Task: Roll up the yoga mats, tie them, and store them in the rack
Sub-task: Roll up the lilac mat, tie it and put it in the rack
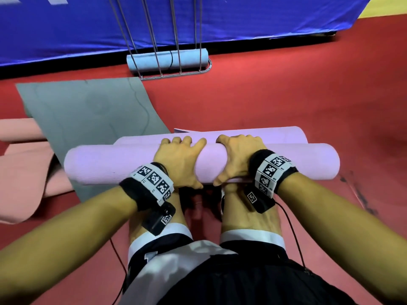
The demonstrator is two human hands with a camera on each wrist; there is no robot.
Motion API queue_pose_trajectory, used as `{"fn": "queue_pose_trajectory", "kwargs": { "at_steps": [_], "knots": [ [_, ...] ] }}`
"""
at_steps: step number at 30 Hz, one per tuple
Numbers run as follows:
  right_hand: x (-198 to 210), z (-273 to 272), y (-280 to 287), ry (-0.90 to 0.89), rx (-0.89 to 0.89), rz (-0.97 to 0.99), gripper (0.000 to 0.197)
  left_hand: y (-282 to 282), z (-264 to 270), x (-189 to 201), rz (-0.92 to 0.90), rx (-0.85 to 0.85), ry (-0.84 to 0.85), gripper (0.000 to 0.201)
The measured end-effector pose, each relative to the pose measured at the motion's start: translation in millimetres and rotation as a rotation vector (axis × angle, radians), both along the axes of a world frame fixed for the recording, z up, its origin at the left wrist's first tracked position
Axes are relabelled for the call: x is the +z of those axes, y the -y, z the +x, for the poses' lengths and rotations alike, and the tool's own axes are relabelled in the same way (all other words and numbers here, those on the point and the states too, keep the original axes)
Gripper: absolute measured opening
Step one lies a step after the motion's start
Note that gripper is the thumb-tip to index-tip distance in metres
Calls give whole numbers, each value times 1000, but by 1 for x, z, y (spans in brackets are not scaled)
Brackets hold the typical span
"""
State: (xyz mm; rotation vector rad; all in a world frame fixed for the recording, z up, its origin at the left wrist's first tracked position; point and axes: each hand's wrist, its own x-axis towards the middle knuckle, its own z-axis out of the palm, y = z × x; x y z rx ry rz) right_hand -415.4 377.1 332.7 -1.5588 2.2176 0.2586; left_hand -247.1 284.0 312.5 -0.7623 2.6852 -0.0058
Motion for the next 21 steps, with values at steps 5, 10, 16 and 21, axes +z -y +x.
{"fn": "queue_pose_trajectory", "kwargs": {
  "at_steps": [5,10,16,21],
  "knots": [
    [-3,-5,-6,101,-2,-169,112,18,-12,14,56,-42,-3,97],
    [-23,9,-20,-117,99,-231,128,37,-31,34,197,-10,82,86],
    [-14,3,4,-134,55,-180,99,47,-40,35,268,66,115,91],
    [-1,-11,20,-45,25,-102,87,23,-16,16,-56,63,-45,109]
  ]
}}
